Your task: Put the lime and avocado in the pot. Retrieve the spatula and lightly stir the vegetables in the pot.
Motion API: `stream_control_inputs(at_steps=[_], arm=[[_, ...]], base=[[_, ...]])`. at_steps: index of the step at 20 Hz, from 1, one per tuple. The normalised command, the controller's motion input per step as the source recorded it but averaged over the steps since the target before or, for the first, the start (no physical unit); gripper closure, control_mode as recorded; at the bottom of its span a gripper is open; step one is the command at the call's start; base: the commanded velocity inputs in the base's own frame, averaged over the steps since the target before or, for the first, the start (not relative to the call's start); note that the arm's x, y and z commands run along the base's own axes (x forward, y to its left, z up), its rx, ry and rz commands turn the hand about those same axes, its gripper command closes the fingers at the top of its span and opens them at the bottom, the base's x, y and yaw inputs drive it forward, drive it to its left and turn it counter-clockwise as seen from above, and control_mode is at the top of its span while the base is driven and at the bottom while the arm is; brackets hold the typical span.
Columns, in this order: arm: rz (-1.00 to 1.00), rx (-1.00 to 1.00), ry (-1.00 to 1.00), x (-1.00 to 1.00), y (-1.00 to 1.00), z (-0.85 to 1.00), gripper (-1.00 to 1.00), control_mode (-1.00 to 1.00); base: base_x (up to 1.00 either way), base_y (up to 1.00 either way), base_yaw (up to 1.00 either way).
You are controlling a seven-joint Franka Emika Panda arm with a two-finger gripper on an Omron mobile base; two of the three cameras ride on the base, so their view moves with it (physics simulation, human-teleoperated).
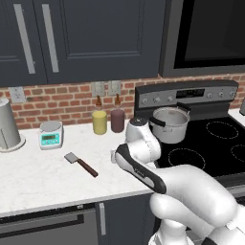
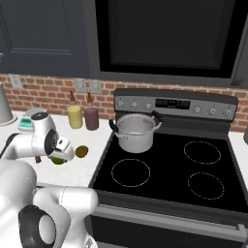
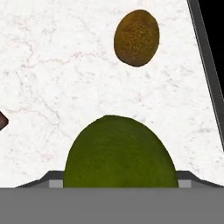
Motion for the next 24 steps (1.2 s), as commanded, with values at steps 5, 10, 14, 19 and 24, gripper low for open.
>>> stream_control_inputs(at_steps=[5,10,14,19,24], arm=[[0.0,0.02,0.0,-0.2,-0.22,0.78,1.0,-1.0],[0.0,0.0,0.0,-0.14,-0.12,0.77,1.0,-1.0],[0.0,0.0,0.0,-0.11,-0.15,0.59,1.0,-1.0],[0.0,0.0,-0.03,0.0,-0.19,0.54,1.0,-1.0],[0.0,0.0,-0.09,0.0,-0.41,0.43,1.0,-1.0]], base=[[0.0,0.0,0.0],[0.0,0.0,0.0],[0.0,0.0,0.0],[0.0,0.0,0.0],[0.0,0.0,0.0]])
